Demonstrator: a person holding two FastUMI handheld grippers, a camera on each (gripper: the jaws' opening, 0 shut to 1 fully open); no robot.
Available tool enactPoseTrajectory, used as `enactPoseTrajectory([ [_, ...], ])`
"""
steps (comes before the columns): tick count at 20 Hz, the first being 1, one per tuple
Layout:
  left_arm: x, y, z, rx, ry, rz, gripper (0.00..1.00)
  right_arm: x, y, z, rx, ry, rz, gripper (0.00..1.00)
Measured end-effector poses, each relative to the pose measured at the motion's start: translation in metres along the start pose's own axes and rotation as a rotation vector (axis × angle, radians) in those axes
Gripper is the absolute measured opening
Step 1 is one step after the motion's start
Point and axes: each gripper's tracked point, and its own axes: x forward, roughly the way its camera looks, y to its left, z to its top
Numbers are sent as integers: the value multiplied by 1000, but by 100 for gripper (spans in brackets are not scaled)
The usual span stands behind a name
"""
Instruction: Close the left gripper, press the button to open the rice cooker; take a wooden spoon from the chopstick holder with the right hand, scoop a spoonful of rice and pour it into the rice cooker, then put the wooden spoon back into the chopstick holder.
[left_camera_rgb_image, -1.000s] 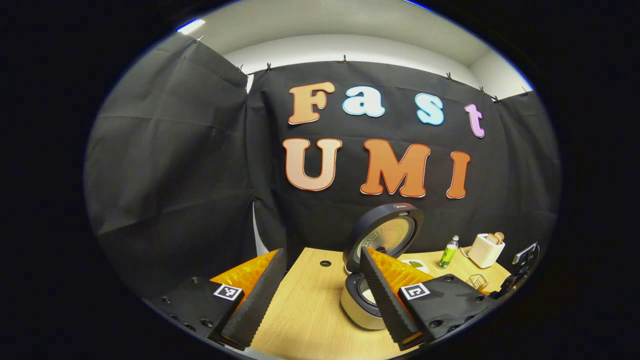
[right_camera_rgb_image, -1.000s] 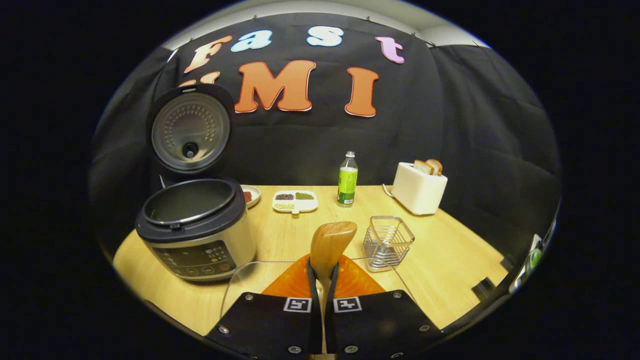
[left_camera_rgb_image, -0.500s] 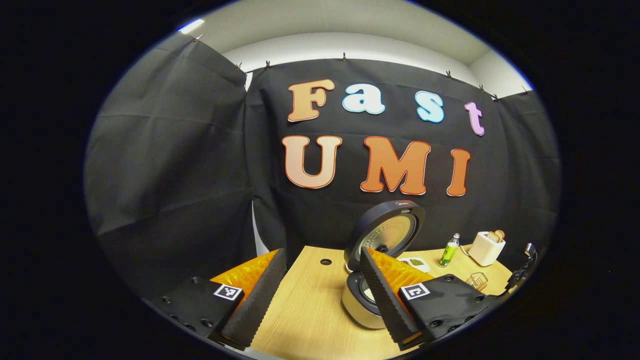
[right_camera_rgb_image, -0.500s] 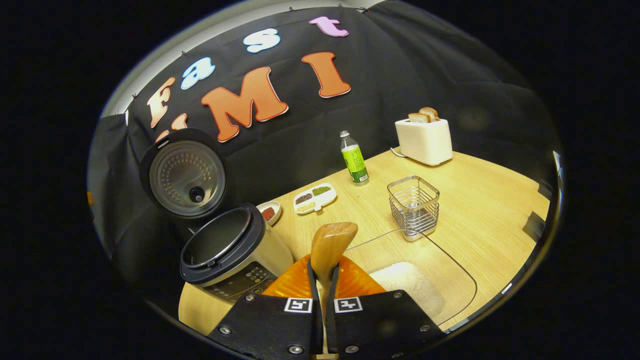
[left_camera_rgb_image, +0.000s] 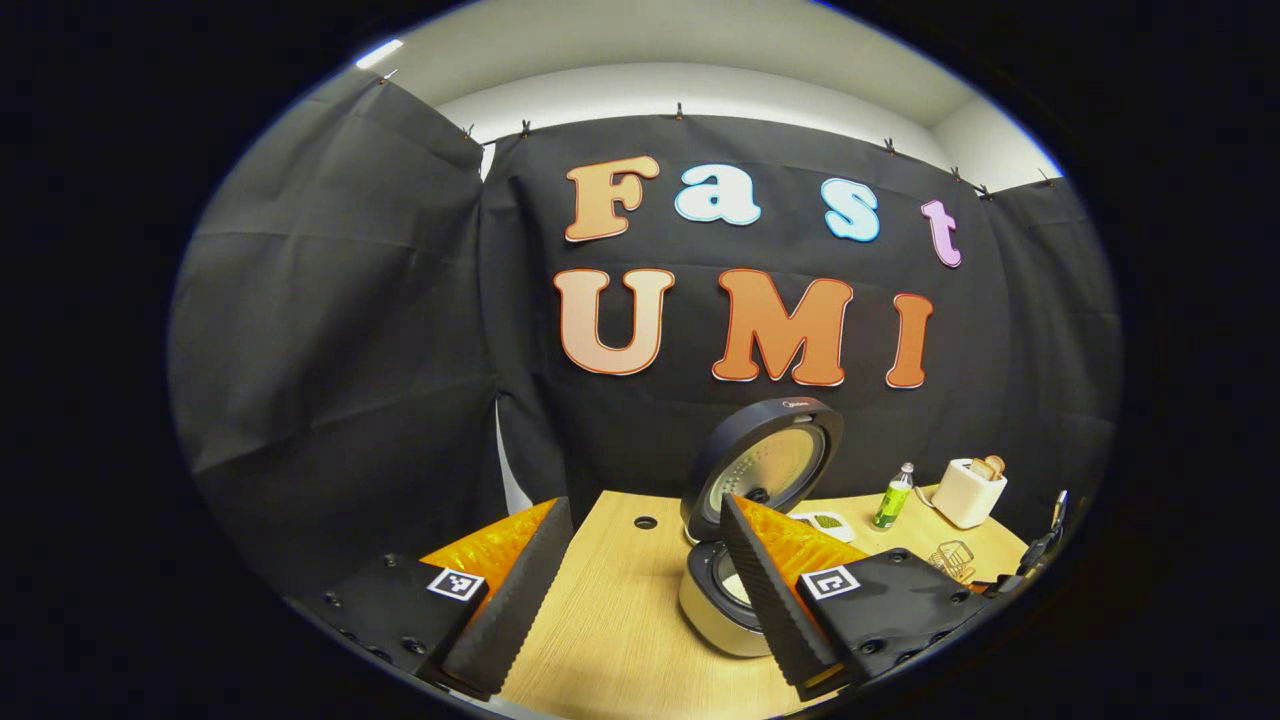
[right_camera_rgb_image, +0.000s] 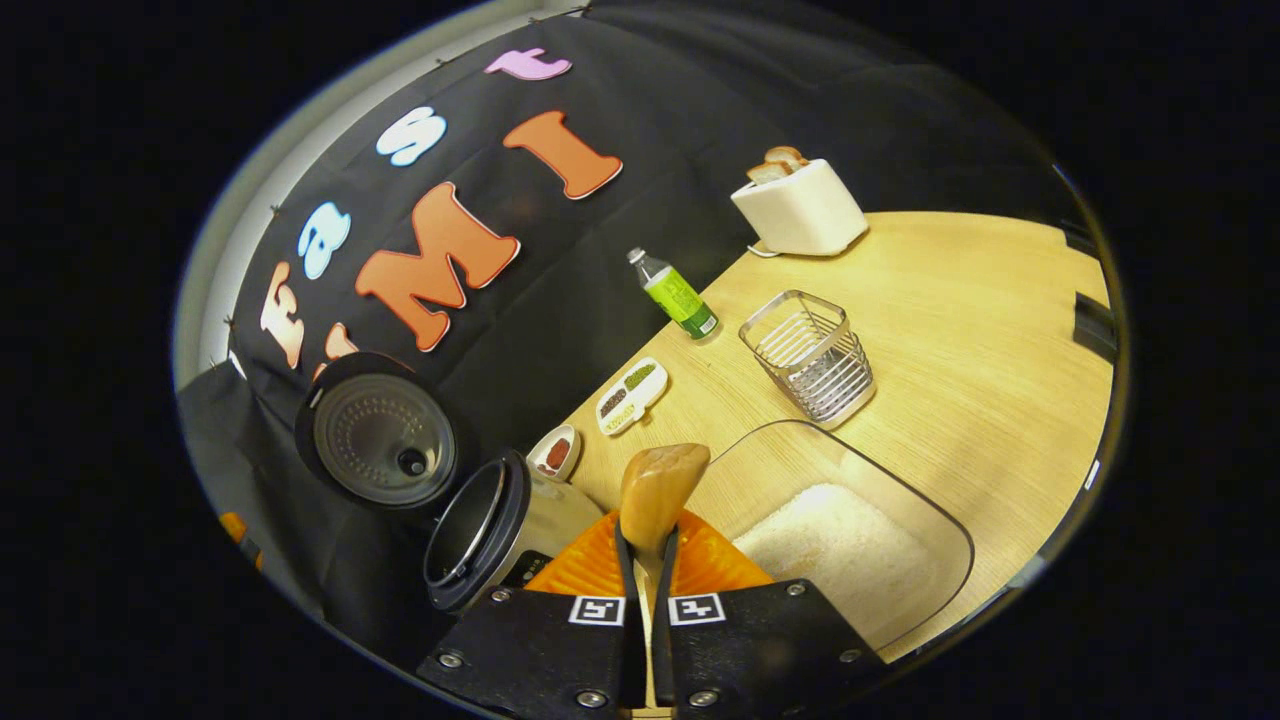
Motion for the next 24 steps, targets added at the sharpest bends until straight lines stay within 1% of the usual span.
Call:
enactPoseTrajectory([
  [2, -1, -2, 0, 2, -2, -5, 98, -3, -9, 3, 101, -1, 0, 2],
  [6, 0, -3, 0, -6, -1, -10, 98, -12, -26, 17, 340, -25, 24, 2],
  [8, 2, -4, 0, -6, -1, -9, 97, -17, -34, 22, 408, -39, 21, 2],
  [11, 4, -7, 4, -6, -9, -14, 97, -25, -40, 28, 448, -47, 8, 2],
  [16, 3, -21, 7, -7, -20, -40, 97, -45, -40, 50, 534, -75, 34, 2],
  [19, 3, -30, 10, 7, -30, -57, 97, -56, -25, 66, 575, -94, 57, 1],
  [24, 6, -40, 13, -1, -38, -79, 97, -76, 2, 101, 584, -129, 102, 1],
])
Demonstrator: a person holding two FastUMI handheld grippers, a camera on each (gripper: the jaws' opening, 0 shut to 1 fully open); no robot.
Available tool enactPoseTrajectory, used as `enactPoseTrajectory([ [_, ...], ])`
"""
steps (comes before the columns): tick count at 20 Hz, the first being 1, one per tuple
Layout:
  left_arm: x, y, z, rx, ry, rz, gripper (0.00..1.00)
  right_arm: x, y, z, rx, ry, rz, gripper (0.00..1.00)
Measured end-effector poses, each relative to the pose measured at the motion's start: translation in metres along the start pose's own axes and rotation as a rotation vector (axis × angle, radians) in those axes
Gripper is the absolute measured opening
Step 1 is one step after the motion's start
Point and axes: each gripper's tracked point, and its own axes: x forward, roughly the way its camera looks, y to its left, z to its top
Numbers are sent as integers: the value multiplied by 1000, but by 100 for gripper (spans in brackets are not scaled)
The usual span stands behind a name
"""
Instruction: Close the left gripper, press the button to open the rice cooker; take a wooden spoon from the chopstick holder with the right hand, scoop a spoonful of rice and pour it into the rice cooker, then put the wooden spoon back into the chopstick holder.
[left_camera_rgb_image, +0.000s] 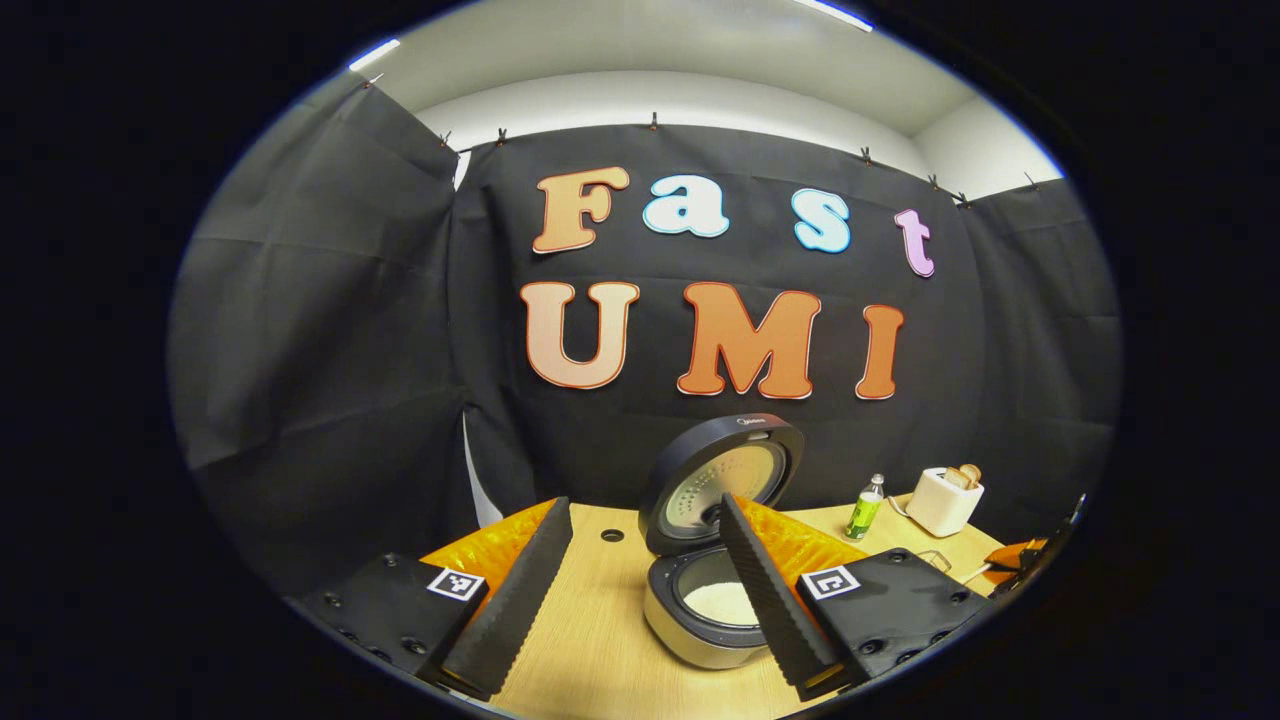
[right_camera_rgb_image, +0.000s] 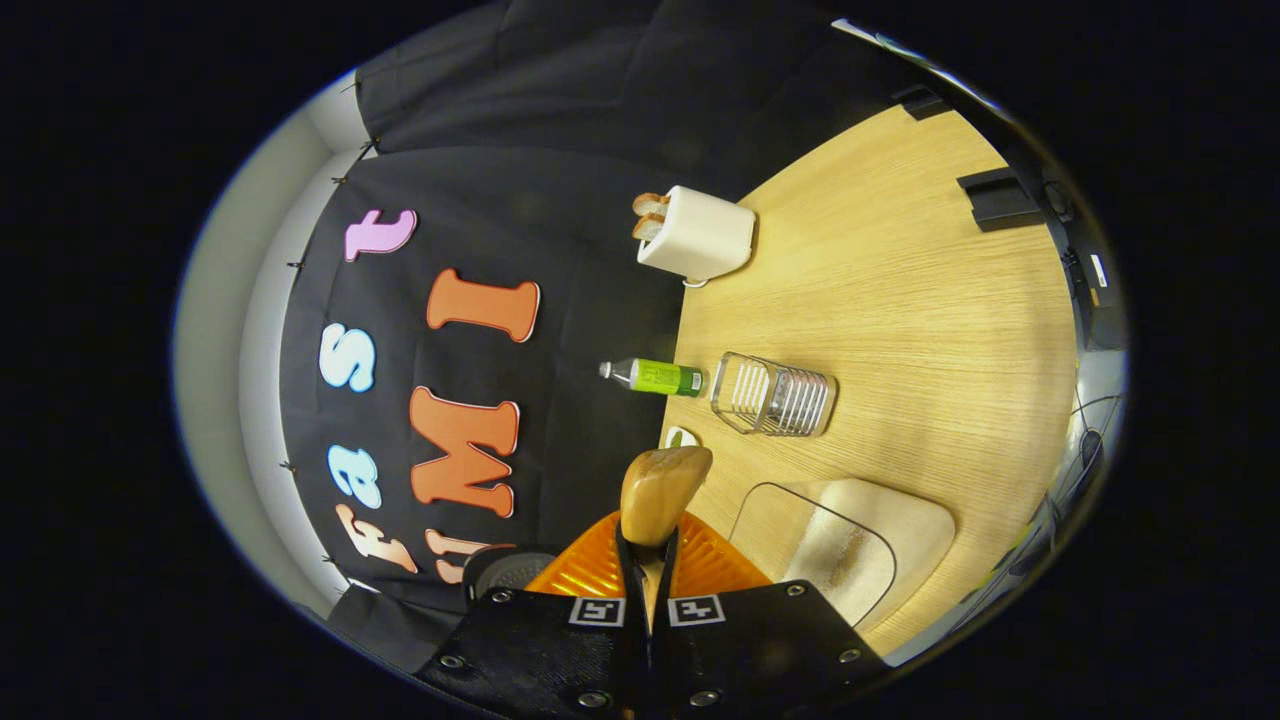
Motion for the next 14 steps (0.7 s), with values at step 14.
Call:
enactPoseTrajectory([
  [14, 10, 5, -8, -55, -5, 8, 97, 24, 110, 6, -20, 14, 78, 1],
])
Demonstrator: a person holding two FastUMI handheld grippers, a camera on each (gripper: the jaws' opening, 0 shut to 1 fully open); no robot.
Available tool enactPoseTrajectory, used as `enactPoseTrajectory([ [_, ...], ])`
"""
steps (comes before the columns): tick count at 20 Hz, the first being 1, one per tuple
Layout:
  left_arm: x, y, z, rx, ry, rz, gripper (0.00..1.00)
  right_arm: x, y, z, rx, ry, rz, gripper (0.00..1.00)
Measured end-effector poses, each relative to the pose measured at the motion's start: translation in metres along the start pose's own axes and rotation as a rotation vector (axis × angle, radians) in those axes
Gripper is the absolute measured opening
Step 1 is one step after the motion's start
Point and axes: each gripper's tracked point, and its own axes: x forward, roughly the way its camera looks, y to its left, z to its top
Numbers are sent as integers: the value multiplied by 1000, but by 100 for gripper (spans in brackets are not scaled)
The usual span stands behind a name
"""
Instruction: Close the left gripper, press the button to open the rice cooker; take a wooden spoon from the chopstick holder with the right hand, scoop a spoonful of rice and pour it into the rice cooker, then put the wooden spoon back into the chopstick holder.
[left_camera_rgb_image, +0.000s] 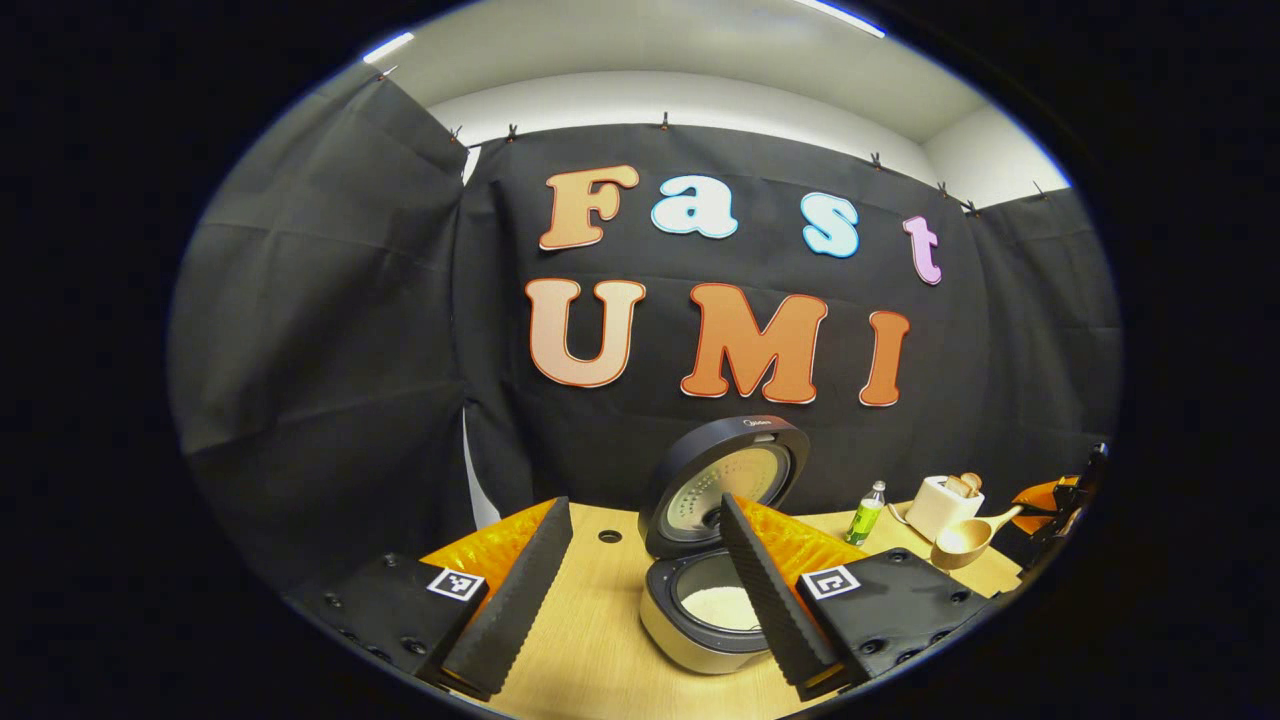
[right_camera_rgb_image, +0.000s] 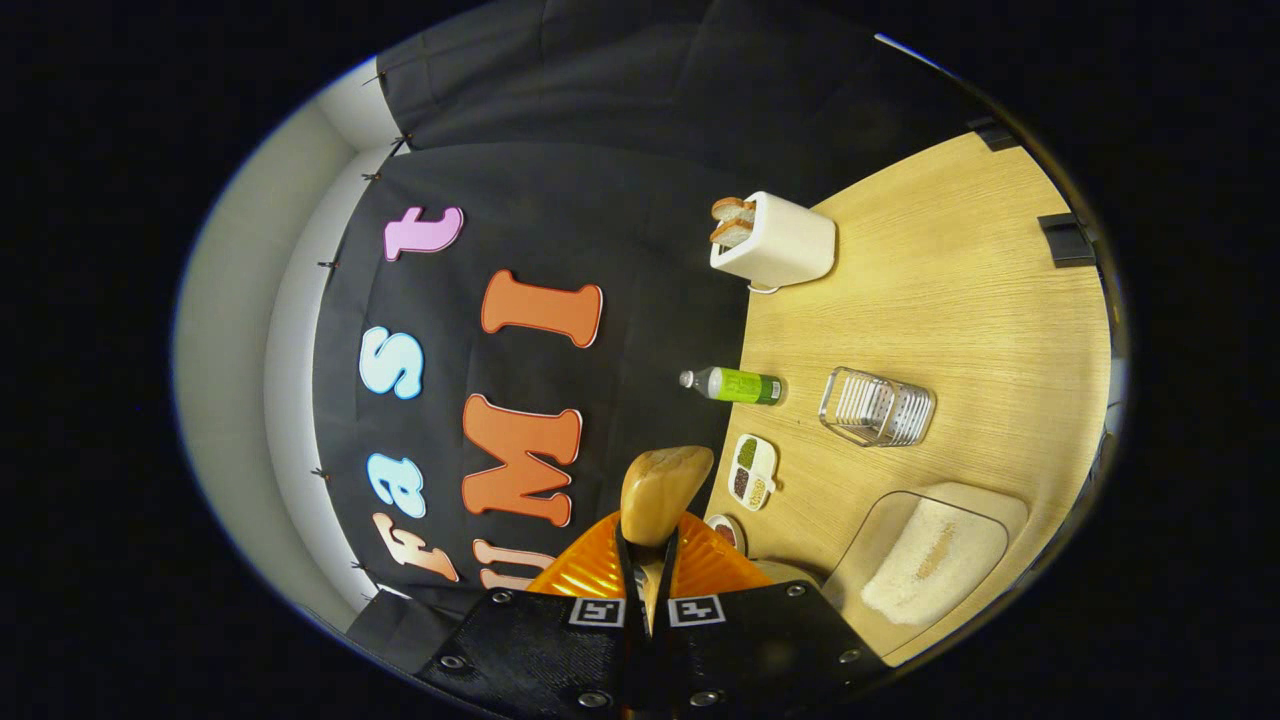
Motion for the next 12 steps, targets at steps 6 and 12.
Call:
enactPoseTrajectory([
  [6, 7, 1, -8, -6, 7, -3, 99, 36, 43, -23, -50, 32, 32, 1],
  [12, 16, 17, -15, -17, 20, 10, 97, 69, 84, -56, -84, 66, 83, 1],
])
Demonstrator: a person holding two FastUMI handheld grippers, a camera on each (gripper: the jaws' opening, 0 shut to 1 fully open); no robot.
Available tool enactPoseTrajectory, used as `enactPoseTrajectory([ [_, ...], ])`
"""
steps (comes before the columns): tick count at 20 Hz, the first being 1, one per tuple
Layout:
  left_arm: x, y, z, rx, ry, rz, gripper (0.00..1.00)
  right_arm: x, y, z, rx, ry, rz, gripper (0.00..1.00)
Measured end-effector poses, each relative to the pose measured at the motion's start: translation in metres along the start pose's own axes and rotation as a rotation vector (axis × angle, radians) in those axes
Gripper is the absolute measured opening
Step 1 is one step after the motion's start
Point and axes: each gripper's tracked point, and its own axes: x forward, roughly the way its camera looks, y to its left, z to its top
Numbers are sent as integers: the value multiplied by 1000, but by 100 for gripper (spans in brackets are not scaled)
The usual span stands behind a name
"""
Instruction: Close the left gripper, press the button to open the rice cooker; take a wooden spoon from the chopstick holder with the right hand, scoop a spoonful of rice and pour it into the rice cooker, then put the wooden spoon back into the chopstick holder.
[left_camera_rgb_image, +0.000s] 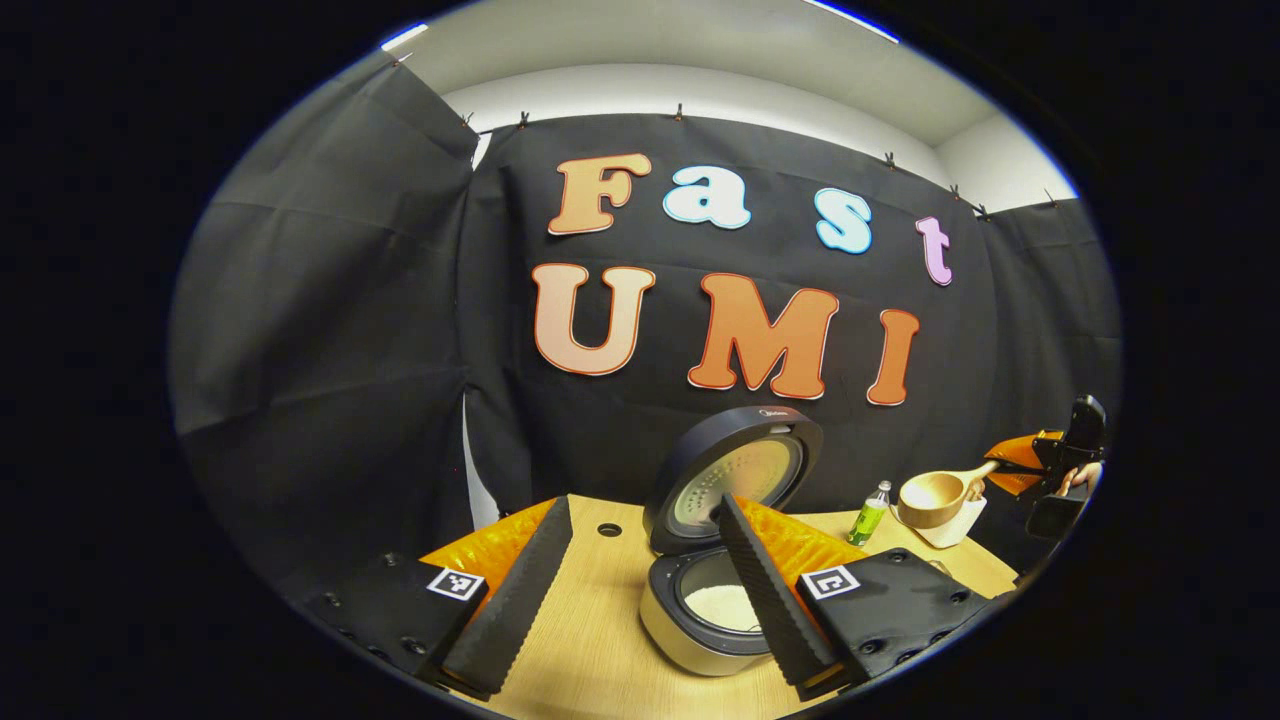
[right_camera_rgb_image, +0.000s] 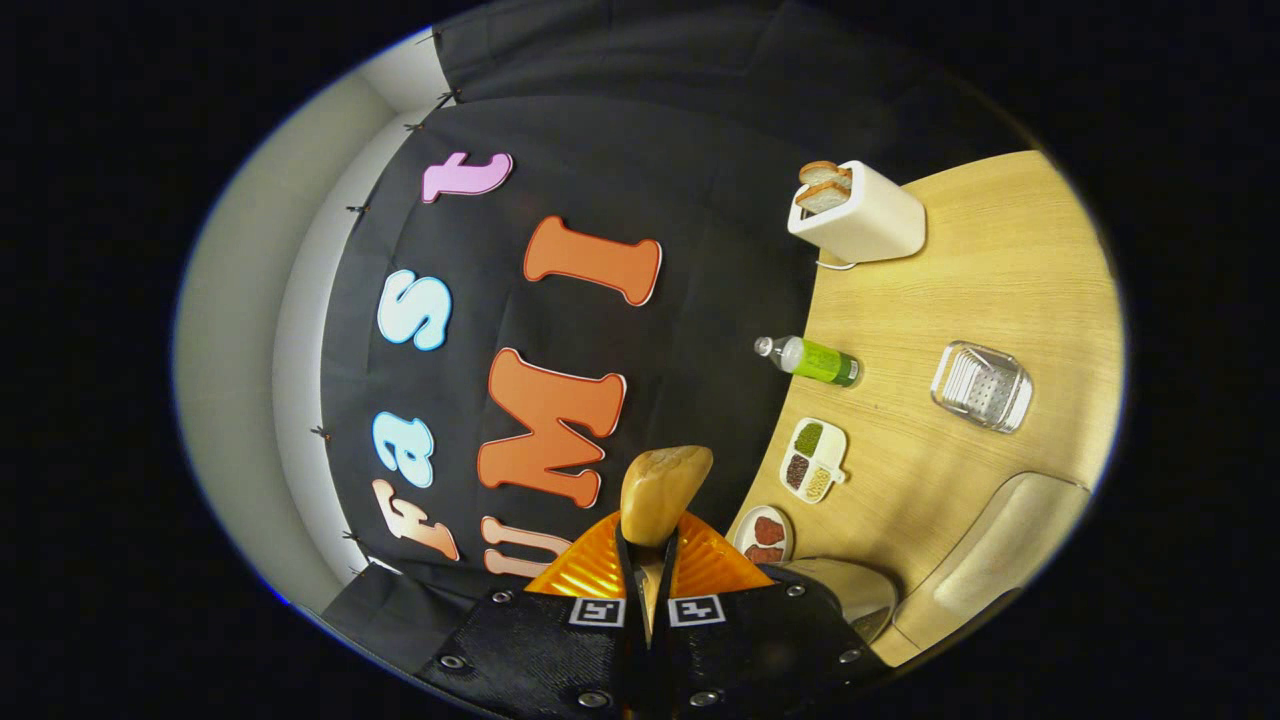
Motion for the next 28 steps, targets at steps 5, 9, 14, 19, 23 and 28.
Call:
enactPoseTrajectory([
  [5, 6, 17, 2, 8, 0, 22, 98, 25, 12, -28, -67, 21, 9, 2],
  [9, 9, 29, -3, 3, 9, 40, 98, 37, 26, -42, -148, 19, 23, 1],
  [14, 12, 44, -6, 0, 19, 67, 98, 45, 39, -56, -233, 18, 43, 1],
  [19, 14, 54, -12, 6, 26, 87, 98, 52, 39, -64, -306, 16, 34, 1],
  [23, 15, 60, -13, 6, 30, 99, 97, 57, 39, -73, -383, 20, 27, 1],
  [28, 16, 65, -16, 2, 41, 103, 99, 62, 40, -80, -485, 19, 19, 1],
])
